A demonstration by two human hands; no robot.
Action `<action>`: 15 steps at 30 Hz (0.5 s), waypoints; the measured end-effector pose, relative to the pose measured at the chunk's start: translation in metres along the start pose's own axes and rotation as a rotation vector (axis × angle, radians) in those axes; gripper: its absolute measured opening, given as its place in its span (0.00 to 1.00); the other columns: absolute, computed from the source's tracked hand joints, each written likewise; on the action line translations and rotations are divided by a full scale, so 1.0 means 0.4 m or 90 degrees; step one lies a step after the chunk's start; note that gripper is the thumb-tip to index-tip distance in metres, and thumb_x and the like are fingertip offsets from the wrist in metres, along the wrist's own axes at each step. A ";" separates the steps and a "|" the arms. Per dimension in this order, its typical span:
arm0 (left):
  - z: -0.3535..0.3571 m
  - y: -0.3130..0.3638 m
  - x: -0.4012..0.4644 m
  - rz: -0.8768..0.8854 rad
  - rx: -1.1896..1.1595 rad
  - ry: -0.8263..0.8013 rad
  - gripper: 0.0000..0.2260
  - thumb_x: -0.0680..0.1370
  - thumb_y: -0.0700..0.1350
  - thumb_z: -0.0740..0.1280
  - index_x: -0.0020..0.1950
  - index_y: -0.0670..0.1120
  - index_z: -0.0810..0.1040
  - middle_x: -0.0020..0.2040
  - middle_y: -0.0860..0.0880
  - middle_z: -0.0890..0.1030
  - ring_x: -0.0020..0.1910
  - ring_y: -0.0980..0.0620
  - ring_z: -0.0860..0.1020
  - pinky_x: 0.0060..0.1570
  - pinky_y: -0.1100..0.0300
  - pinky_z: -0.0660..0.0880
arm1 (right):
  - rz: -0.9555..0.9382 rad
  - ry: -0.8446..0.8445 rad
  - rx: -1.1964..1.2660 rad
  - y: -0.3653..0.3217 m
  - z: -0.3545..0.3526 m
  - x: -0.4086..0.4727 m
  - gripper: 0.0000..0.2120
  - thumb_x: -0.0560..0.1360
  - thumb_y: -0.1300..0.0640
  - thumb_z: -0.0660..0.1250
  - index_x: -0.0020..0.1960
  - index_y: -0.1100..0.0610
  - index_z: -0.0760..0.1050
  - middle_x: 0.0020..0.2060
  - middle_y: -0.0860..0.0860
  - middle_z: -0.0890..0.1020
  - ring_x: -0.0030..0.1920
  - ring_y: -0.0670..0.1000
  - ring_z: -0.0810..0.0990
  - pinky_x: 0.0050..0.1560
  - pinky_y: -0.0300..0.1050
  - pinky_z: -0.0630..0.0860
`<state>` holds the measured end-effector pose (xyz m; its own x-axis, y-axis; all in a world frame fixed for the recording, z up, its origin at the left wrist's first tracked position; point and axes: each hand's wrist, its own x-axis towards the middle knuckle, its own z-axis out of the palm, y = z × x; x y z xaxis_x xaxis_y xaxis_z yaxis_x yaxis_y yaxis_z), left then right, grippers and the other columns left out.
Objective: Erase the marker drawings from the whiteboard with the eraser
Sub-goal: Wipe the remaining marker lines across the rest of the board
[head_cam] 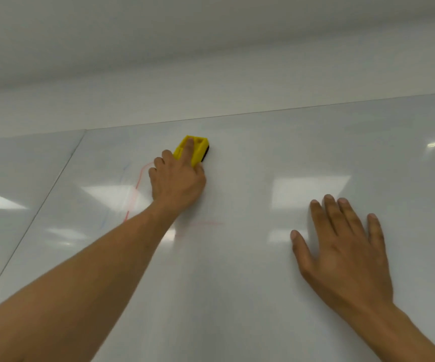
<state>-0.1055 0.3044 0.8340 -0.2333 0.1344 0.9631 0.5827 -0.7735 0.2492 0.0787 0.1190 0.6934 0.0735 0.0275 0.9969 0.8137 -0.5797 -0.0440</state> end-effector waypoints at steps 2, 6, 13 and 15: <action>0.000 0.025 -0.023 0.031 0.003 0.002 0.28 0.81 0.55 0.57 0.80 0.56 0.53 0.62 0.38 0.69 0.60 0.37 0.69 0.59 0.45 0.66 | 0.005 0.005 0.008 -0.020 -0.001 0.003 0.38 0.76 0.35 0.42 0.79 0.55 0.60 0.78 0.53 0.61 0.79 0.53 0.55 0.78 0.61 0.50; 0.012 0.105 -0.124 0.255 -0.009 0.011 0.28 0.80 0.56 0.58 0.79 0.58 0.55 0.59 0.40 0.72 0.55 0.39 0.70 0.51 0.49 0.65 | -0.021 0.034 0.069 -0.093 0.002 0.009 0.37 0.75 0.35 0.46 0.76 0.56 0.66 0.76 0.54 0.66 0.78 0.54 0.61 0.77 0.60 0.54; 0.000 0.092 -0.022 0.249 0.002 -0.002 0.27 0.82 0.57 0.57 0.80 0.58 0.53 0.62 0.40 0.70 0.59 0.39 0.70 0.56 0.48 0.65 | -0.055 0.022 0.037 -0.121 0.036 0.002 0.39 0.76 0.32 0.41 0.78 0.52 0.62 0.78 0.51 0.62 0.79 0.51 0.56 0.79 0.59 0.47; -0.010 0.046 0.037 0.169 0.004 -0.008 0.27 0.82 0.56 0.57 0.80 0.57 0.53 0.64 0.39 0.70 0.62 0.38 0.69 0.61 0.46 0.65 | -0.058 0.017 0.035 -0.119 0.038 0.002 0.39 0.76 0.32 0.41 0.78 0.51 0.62 0.78 0.51 0.62 0.79 0.50 0.56 0.79 0.59 0.47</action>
<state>-0.1015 0.2896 0.8525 -0.0627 -0.0649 0.9959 0.6266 -0.7792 -0.0113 0.0490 0.1591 0.6954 -0.0175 0.0553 0.9983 0.8466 -0.5303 0.0442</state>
